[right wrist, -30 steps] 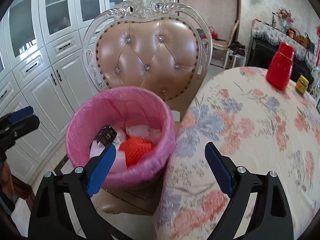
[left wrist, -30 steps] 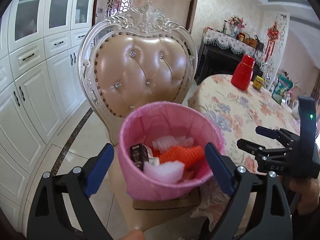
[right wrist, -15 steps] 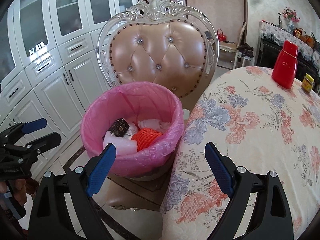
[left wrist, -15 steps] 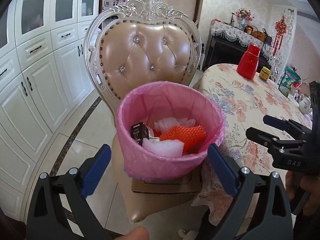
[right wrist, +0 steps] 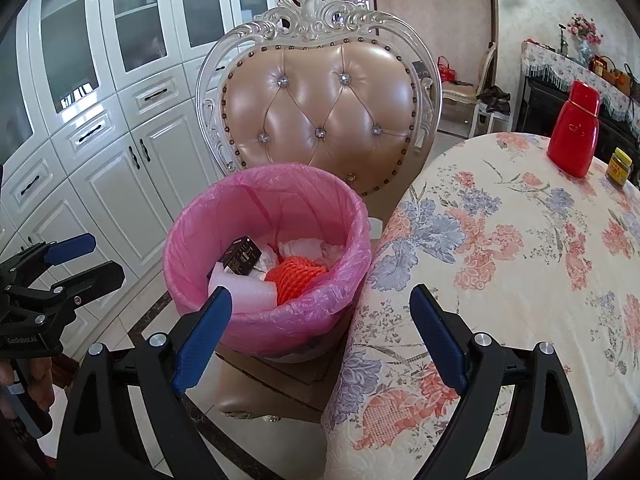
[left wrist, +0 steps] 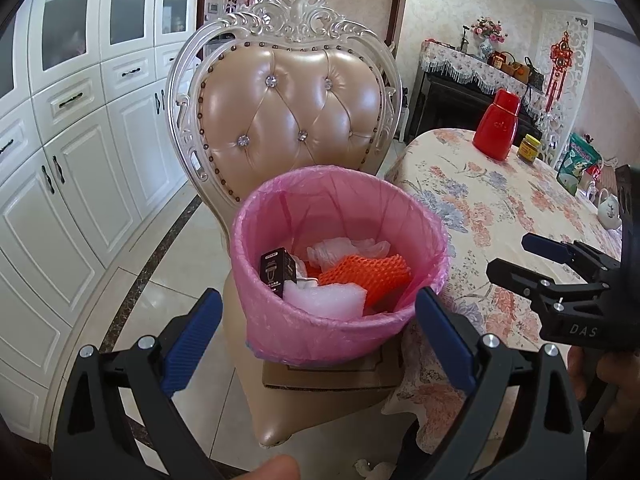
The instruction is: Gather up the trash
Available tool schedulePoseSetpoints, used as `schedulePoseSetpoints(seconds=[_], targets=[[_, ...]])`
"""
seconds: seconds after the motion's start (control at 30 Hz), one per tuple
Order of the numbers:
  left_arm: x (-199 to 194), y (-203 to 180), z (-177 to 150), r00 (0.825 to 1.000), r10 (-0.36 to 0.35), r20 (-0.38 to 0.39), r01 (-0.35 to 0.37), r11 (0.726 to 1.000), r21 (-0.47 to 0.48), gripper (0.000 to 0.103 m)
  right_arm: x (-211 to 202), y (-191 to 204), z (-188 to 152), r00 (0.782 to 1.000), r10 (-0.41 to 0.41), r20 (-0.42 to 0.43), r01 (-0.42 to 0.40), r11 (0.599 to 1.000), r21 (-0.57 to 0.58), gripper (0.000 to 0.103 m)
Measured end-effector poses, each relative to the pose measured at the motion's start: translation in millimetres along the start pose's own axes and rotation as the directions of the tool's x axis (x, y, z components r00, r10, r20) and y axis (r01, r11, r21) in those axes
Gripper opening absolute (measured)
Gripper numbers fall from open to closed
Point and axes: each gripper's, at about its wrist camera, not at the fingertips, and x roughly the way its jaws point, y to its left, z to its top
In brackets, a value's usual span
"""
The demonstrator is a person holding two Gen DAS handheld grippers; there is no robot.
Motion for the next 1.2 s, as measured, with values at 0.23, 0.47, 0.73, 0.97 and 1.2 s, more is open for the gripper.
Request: schedulePoseSetpoints(seconds=[0.23,0.47,0.73,0.97,1.2], targets=[[1.6,-0.3,-0.5,1.0,-0.002,-0.004,0.002,1.0,-0.003,0.094,0.9,-0.2,0.5,1.0,0.002,0.0,-0.002,1.0,0.0,0.085],[2.4,1.8,0.7,1.0,-0.004,-0.001,0.004,1.0,-0.007,0.094,0.8,0.6,1.7,1.0,0.004,0.0,-0.004,1.0,-0.002,0.085],[1.8,3.0,1.3,1.0,-0.001,0.0,0.001,1.0,-0.011,0.094,0.6,0.9,2.1,1.0,0.004,0.001,-0.004,1.0,-0.002,0.085],[3.4,4.3,0.4,1.0,-0.001,-0.001,0.001,1.0,-0.014,0.094,0.7,2.7,2.7,1.0,0.003,-0.002,-0.003,1.0,-0.006,0.085],[3.4,5.6,0.1,1.0,-0.001,-0.001,0.001,1.0,-0.017,0.094,1.9,2.6,3.2,1.0,0.007,-0.003,-0.007,1.0,-0.009,0.085]])
